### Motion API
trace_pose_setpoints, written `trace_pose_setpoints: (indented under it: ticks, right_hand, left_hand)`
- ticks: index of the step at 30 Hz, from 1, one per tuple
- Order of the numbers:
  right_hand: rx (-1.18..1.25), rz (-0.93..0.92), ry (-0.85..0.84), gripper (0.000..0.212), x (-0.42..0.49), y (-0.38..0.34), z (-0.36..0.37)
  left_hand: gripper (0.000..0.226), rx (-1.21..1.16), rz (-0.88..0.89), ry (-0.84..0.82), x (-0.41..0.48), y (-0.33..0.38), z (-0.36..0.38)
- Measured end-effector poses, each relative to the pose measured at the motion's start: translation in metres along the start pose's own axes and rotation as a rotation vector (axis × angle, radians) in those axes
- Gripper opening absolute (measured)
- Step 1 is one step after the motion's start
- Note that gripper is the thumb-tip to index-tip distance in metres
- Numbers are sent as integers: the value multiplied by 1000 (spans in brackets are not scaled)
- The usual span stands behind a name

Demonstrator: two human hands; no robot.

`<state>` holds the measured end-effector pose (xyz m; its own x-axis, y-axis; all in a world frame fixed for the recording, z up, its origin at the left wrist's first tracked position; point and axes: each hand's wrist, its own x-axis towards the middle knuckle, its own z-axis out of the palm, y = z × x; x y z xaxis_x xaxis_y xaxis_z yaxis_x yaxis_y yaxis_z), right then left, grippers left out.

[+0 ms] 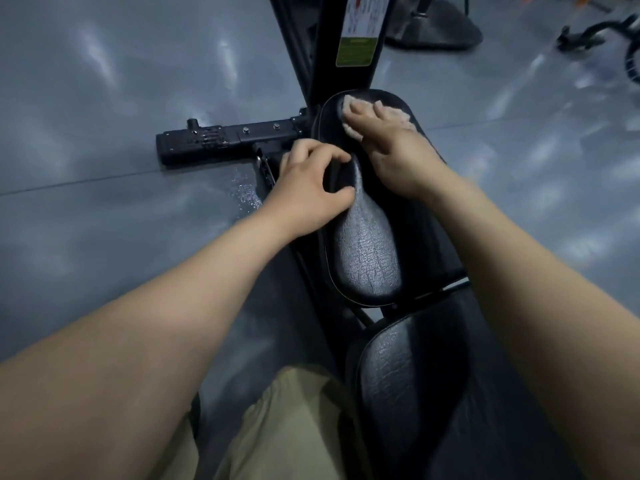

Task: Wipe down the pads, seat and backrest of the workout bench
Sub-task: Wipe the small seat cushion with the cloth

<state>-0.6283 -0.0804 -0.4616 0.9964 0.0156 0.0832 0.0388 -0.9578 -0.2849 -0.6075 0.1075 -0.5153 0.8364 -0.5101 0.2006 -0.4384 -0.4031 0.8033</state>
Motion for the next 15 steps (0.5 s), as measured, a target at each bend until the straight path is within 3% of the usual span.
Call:
trace_pose_setpoints:
  ticks: [6,15]
  right_hand:
    - [0,-148,-66,46,-25,-14,-3]
    - [-85,-23,-10,45,46,-9,2]
  left_hand:
    - [44,6,-77,-44,4,-17,-23]
    - [45,-92,-201,-194,-6,-33,-31]
